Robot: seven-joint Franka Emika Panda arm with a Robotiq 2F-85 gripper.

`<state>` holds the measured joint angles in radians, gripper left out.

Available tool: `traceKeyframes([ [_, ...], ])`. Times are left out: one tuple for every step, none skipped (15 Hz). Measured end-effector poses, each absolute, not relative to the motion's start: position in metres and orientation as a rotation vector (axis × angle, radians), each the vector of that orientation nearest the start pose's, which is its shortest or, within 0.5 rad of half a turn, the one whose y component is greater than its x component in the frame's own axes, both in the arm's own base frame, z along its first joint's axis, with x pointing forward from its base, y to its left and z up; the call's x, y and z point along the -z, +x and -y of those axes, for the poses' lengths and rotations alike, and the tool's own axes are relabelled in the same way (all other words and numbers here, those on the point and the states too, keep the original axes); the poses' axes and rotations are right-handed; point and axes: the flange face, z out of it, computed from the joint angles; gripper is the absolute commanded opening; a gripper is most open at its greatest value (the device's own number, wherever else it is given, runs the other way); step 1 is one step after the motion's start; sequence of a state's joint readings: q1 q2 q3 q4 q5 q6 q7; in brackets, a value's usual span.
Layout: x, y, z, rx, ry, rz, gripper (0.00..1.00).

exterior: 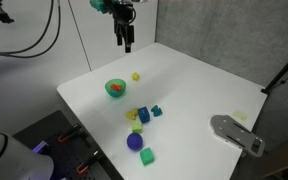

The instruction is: Put the orange plastic toy in the green bowl

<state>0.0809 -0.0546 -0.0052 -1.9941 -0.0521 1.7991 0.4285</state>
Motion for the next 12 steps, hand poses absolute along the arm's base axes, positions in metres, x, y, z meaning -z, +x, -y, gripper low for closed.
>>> traceKeyframes([
  [-0.479,0.513,-0.030,-0.182,-3.189,-0.531,1.00],
  [-0.484,0.502,-0.025,-0.164,-3.205,-0.518,1.00],
  [-0.489,0.492,-0.022,-0.145,-3.215,-0.506,1.00],
  [-0.493,0.481,-0.020,-0.123,-3.222,-0.493,1.00],
  [-0.497,0.471,-0.018,-0.102,-3.226,-0.484,1.00],
  [-0.500,0.462,-0.017,-0.086,-3.227,-0.482,1.00],
  [-0.502,0.452,-0.015,-0.074,-3.226,-0.485,1.00],
  [-0.503,0.444,-0.013,-0.067,-3.226,-0.489,1.00],
  [-0.502,0.436,-0.011,-0.067,-3.225,-0.497,1.00],
  [-0.501,0.430,-0.009,-0.070,-3.225,-0.506,1.00],
  [-0.499,0.426,-0.007,-0.074,-3.224,-0.511,1.00],
  [-0.499,0.424,-0.006,-0.076,-3.224,-0.514,1.00],
])
